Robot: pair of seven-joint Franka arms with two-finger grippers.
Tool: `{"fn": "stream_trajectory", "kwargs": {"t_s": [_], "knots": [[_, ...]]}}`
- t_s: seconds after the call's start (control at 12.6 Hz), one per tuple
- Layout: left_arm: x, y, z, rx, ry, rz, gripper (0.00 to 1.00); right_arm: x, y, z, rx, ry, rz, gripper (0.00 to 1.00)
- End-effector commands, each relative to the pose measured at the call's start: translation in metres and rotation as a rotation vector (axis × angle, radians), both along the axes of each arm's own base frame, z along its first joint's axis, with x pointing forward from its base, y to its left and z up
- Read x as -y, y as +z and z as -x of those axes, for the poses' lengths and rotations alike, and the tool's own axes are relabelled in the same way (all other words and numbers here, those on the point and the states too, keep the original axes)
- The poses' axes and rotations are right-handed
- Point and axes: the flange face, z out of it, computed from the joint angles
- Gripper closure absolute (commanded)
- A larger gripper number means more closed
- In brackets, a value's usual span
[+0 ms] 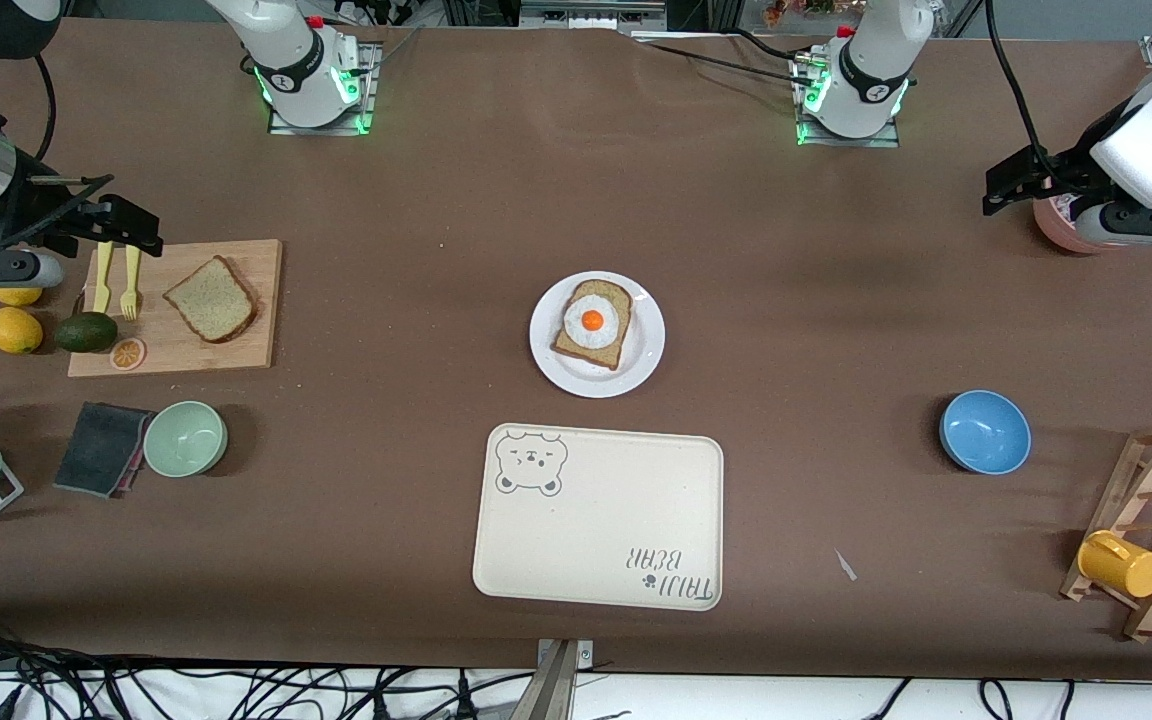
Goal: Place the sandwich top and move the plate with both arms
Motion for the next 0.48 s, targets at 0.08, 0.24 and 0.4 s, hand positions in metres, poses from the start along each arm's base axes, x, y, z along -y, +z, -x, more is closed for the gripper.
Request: {"fn": "stream_trajectory", "kwargs": {"t_s": [0.08, 0.24, 0.4], "knots": [[-0.0008, 0.0063, 0.0008, -0.006, 0.003, -0.022, 0.00, 0.0046, 0.0006, 0.0010, 0.009, -0.013, 0.012, 0.00], [-0.0016, 0.0063, 0.0008, -0.006, 0.005, -0.022, 0.00, 0.0048, 0.0013, 0.0016, 0.009, -0.015, 0.014, 0.00], [-0.0024, 0.0063, 0.0007, -0.006, 0.006, -0.022, 0.00, 0.0048, 0.0013, 0.0016, 0.009, -0.015, 0.014, 0.00]]}}
